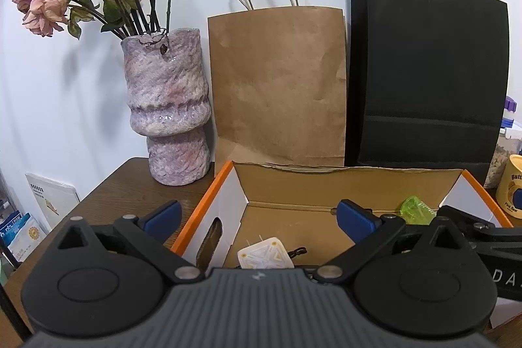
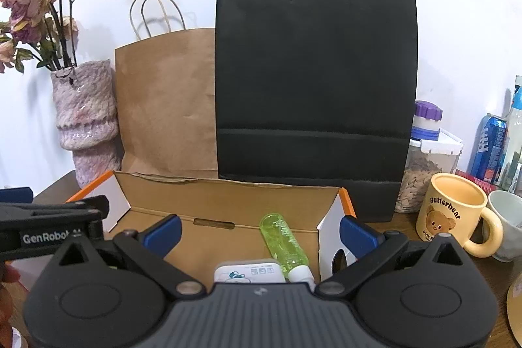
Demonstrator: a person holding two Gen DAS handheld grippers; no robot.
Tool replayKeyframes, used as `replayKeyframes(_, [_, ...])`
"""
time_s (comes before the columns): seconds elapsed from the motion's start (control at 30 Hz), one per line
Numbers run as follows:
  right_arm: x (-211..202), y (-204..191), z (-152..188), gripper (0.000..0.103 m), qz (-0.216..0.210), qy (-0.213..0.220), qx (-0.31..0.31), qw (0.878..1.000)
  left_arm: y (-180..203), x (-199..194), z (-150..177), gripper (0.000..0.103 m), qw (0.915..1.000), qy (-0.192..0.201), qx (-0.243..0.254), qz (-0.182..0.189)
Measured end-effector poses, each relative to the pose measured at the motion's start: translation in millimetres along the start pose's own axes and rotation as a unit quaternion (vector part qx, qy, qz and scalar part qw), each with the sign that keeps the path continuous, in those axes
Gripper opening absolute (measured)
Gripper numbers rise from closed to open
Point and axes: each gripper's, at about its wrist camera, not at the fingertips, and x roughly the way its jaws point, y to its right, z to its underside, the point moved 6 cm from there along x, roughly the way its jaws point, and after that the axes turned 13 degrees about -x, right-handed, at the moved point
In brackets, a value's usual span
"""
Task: Organize rigid objects
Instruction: 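Open the left tool to drop the cube while the right tool releases the green bottle, then withdraw both tools from the box back over the remaining objects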
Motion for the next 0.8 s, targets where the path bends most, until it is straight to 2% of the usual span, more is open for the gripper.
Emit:
replayKeyframes(0.33, [-24,5,-1,0.103,0.009,0.014,-0.009,1.0,2,-18,-1,0.103,1.0,0.003,0.007,0.004])
replayKeyframes(0.8, [-75,3,4,0.103,0.011,0.04,-0.021,0.999,-12,-65,1,0.103,0.9998,0.013,0.003,0.013])
